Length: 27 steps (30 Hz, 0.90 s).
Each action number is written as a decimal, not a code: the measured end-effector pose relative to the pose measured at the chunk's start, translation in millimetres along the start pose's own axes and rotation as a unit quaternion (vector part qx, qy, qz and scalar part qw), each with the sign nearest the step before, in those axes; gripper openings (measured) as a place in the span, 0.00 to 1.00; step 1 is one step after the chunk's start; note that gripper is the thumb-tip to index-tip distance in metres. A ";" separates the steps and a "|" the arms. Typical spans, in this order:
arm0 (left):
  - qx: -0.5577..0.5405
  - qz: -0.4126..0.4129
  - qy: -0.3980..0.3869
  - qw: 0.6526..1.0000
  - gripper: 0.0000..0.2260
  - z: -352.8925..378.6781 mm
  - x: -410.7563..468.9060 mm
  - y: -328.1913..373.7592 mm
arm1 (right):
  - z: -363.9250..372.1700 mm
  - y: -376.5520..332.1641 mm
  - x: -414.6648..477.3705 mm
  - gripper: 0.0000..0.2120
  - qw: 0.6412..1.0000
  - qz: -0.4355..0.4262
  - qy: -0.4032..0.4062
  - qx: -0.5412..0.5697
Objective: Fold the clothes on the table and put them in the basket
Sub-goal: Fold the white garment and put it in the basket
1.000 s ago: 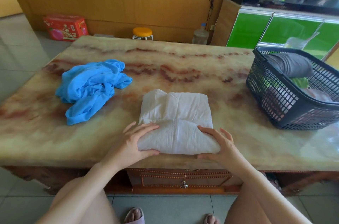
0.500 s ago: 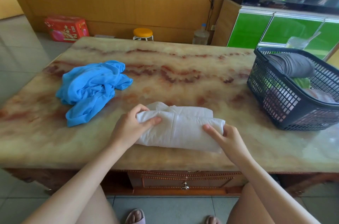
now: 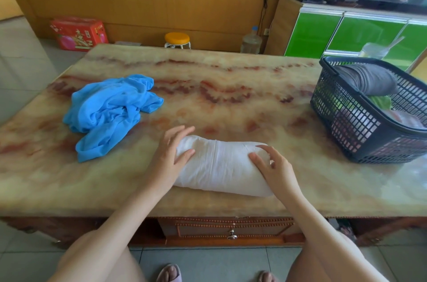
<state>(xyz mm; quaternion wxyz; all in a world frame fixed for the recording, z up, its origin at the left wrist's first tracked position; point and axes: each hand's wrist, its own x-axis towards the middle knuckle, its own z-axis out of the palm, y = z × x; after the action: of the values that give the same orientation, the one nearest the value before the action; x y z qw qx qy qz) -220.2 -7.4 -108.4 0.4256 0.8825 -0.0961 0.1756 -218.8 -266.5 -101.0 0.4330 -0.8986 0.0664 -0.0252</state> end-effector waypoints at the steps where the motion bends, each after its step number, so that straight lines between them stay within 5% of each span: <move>1: 0.018 0.075 -0.011 0.997 0.14 -1.3 -3.5 -2.6 | -0.1 0.6 2.1 0.18 1.000 0.013 -0.005 -0.004; 3: 0.055 0.149 -0.044 0.986 0.15 -4.2 -8.9 -6.4 | 0.8 -0.3 6.6 0.20 1.000 0.029 -0.005 -0.010; 5: 0.065 0.133 -0.097 0.984 0.20 -6.2 -12.5 -8.3 | 3.1 -4.0 9.4 0.21 0.999 0.041 -0.001 -0.008; 9: -0.038 -0.057 -0.164 0.984 0.15 -6.4 -11.1 -7.6 | 5.9 -18.1 12.5 0.21 0.998 0.070 0.001 0.002; 14: -0.110 -0.228 -0.199 0.947 0.12 -13.5 -6.9 7.5 | -20.8 -26.7 -2.5 0.32 0.973 0.132 -0.155 0.113; 18: -0.144 -0.246 -0.262 0.922 0.14 -27.5 5.9 9.1 | -27.9 -26.9 -1.8 0.29 0.968 0.130 -0.159 0.142; 23: -0.170 -0.271 -0.217 0.922 0.16 -21.8 11.5 11.4 | -13.7 -25.0 6.2 0.23 0.963 0.154 -0.117 0.186; 27: -0.130 -0.282 -0.195 0.930 0.17 -20.1 13.0 16.5 | -4.1 -19.0 0.0 0.29 0.994 0.034 -0.073 0.074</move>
<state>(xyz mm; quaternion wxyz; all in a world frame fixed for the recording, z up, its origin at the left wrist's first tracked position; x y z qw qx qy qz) -218.2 -2.1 -79.9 0.5418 0.8269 0.0534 -0.1408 -217.4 -258.0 -83.6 0.5028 -0.8606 0.0629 0.0504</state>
